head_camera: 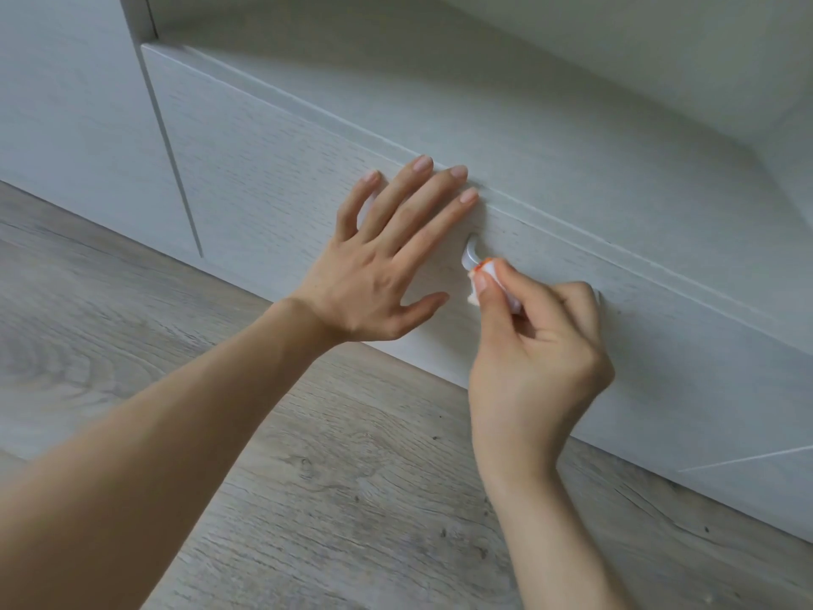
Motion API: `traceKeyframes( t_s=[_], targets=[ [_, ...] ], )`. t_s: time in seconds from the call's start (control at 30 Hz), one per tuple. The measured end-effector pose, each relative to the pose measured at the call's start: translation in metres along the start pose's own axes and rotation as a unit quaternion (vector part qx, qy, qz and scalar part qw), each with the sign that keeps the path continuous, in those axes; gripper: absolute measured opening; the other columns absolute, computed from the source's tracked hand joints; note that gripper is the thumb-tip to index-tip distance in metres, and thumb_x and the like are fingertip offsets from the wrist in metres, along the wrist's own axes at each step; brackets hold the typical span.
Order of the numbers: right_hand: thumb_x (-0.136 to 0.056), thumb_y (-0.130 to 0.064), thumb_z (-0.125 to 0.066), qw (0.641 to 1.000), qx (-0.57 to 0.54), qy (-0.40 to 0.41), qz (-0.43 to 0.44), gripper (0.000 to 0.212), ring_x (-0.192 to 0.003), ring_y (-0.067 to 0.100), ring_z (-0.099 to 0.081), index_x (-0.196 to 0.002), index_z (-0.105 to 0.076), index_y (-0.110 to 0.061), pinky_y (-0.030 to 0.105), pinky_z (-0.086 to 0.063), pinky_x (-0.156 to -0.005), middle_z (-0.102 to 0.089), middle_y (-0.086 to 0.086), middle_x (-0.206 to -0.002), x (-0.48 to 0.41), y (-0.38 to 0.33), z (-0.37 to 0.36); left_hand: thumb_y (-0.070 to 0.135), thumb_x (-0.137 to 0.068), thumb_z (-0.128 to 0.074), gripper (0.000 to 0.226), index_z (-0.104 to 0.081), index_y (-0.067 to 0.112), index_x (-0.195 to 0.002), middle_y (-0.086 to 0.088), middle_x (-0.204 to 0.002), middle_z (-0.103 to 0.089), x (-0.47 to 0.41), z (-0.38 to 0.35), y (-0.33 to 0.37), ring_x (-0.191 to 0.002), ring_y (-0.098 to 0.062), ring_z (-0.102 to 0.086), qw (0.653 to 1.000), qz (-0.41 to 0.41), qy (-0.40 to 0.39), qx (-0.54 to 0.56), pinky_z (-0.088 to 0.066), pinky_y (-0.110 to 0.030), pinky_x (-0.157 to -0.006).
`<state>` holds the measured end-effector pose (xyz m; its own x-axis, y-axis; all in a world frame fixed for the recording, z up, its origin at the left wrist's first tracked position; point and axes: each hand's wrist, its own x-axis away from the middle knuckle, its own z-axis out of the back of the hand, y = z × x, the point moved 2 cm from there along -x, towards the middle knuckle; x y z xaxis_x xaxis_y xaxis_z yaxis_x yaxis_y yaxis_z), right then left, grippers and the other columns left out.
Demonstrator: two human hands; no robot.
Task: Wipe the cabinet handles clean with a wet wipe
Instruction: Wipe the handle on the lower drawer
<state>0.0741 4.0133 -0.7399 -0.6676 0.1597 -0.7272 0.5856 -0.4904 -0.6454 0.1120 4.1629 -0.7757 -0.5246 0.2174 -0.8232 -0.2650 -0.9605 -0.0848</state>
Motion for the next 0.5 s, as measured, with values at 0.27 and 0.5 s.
traceKeyframes(
  t_s=[0.27,0.5],
  targets=[
    [-0.079,-0.005,-0.072,1.000,0.005,-0.007,-0.003,0.011,-0.066,-0.006,-0.054,-0.090,-0.074,-0.004,0.002,-0.040,-0.067,-0.051,-0.003,-0.073,0.000,-0.004,-0.002,0.052,-0.089,-0.044,0.075,-0.022,0.012,-0.148,-0.005,-0.153,-0.022,0.000,0.001,-0.009,-0.144,-0.024,-0.013,0.999,-0.029,-0.009,-0.015,0.002,-0.040,-0.115],
    [-0.080,-0.005,-0.071,0.999,-0.020,0.009,-0.035,0.010,-0.065,0.003,-0.059,-0.089,-0.074,-0.005,0.011,-0.047,-0.068,-0.052,-0.006,-0.076,0.002,-0.008,-0.009,0.052,-0.090,-0.044,0.072,-0.026,0.012,-0.147,-0.008,-0.152,-0.027,-0.001,0.003,-0.014,-0.143,-0.025,-0.018,0.999,-0.047,-0.003,-0.011,0.000,-0.040,-0.115]
  ],
)
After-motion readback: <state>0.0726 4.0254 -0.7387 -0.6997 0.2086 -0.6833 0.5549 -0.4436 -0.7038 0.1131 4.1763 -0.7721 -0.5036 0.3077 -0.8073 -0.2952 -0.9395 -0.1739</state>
